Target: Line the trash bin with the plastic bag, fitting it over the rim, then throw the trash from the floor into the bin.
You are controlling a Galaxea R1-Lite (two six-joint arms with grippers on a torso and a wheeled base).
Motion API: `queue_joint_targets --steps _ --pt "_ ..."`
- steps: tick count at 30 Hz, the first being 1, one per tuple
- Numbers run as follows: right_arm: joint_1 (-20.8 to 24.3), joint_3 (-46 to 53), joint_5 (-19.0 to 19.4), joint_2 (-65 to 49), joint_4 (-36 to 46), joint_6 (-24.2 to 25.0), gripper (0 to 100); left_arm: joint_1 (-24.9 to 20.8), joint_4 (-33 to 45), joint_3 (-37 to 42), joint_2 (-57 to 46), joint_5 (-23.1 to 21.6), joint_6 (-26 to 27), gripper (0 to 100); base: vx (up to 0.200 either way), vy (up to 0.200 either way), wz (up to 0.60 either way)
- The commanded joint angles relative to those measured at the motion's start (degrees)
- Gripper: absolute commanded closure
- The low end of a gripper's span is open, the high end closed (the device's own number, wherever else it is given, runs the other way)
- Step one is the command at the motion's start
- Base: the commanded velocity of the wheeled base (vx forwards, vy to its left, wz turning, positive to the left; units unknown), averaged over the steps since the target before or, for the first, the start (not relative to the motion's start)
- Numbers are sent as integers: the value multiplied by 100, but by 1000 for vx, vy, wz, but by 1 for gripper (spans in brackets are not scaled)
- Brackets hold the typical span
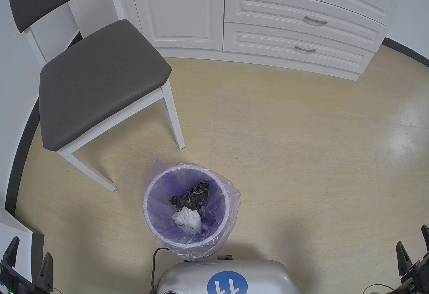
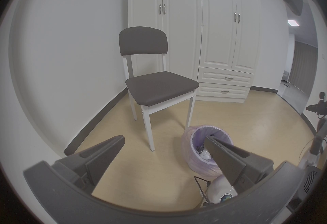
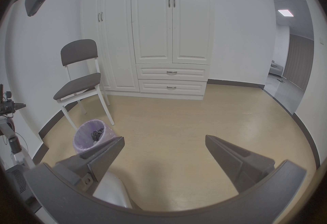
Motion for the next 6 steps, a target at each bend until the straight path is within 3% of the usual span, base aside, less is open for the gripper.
queue_joint_targets --steps 1,6 --pt "1 101 0 -88 1 -4 0 1 0 101 -93 11 -2 0 0 0 0" --pt "1 101 0 -88 1 -4 0 1 0 101 -93 2 -2 0 0 0 0"
